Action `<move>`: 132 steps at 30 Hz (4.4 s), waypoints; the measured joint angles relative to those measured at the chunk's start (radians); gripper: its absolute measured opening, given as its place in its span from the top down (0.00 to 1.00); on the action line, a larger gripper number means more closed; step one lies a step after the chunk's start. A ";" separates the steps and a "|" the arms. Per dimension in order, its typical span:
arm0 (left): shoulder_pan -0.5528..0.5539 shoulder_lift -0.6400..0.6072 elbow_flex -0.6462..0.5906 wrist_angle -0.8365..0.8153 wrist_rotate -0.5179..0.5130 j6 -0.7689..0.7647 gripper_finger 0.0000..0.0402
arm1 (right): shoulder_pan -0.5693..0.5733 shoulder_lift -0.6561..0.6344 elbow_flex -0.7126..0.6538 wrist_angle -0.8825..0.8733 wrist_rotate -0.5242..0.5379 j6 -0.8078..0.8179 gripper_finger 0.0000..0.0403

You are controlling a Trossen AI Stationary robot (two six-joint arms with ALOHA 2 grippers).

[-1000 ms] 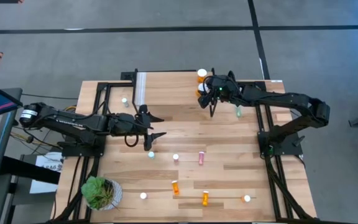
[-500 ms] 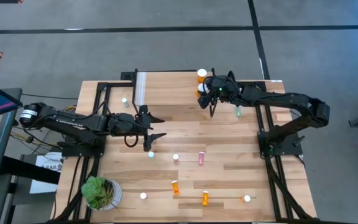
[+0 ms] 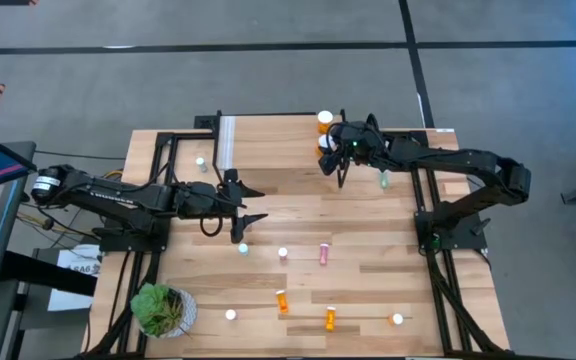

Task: Pick and place medicine bottles onto shelf by color
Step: Put the large orange pill bottle on the shelf aligned with the other large orange pill bottle, then put the bottom middle small blue pill bottle on the shelf

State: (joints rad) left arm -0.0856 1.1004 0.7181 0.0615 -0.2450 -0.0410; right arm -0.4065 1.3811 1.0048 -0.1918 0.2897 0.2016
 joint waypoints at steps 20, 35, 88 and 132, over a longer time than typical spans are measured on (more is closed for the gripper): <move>0.000 0.060 0.000 0.045 -0.001 0.003 0.37 | 0.000 0.000 0.000 -0.014 -0.004 0.001 0.38; 0.005 0.075 0.000 0.072 0.001 0.014 0.37 | 0.000 0.000 0.000 -0.009 -0.005 0.001 0.38; -0.077 -0.419 -0.102 -0.384 -0.464 -0.145 0.37 | 0.587 -0.371 -0.285 -0.168 0.047 0.280 0.06; -0.249 0.155 0.247 -0.325 -0.200 -0.049 0.37 | 0.569 0.242 -0.269 0.710 -0.341 0.348 0.09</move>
State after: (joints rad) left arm -0.3342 1.2554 0.9650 -0.2635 -0.4446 -0.0902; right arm 0.1626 1.6229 0.7356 0.5178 -0.0509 0.5494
